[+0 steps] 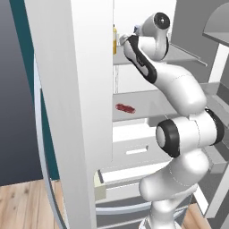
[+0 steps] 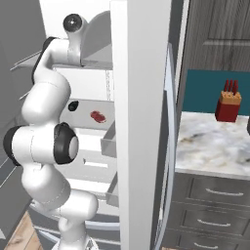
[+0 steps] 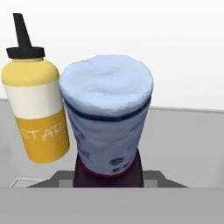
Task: Place the mustard and condiment bottle from the counter to the top shelf of the fridge. If the existing items in the fridge are on the top shelf, move them to other shelves.
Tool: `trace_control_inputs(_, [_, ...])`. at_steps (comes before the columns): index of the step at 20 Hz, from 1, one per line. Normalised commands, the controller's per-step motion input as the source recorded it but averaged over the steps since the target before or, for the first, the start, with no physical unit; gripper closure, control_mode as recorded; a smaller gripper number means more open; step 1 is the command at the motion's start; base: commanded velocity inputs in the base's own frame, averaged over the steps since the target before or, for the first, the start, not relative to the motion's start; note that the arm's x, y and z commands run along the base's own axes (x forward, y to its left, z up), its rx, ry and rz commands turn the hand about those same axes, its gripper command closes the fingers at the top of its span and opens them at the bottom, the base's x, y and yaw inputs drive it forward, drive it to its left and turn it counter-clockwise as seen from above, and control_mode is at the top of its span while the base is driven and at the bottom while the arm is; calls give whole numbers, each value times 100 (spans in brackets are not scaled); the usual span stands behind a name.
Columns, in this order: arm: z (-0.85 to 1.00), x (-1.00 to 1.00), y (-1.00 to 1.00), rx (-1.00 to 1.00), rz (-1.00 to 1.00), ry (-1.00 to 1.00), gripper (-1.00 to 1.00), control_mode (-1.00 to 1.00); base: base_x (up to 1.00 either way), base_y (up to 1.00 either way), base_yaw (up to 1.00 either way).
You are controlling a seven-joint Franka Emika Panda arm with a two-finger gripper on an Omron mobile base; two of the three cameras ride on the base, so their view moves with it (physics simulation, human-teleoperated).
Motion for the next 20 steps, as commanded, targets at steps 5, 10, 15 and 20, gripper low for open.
trace_control_inputs(5, [-9,10,0,0,0,-2,-100,-100,0,0,0])
trace_control_inputs(10, [0,2,0,0,0,0,-100,-100,0,0,0])
trace_control_inputs(15, [0,6,0,0,0,0,-100,-100,0,0,0])
trace_control_inputs(20, [0,-31,0,0,0,-1,-100,-100,0,0,0])
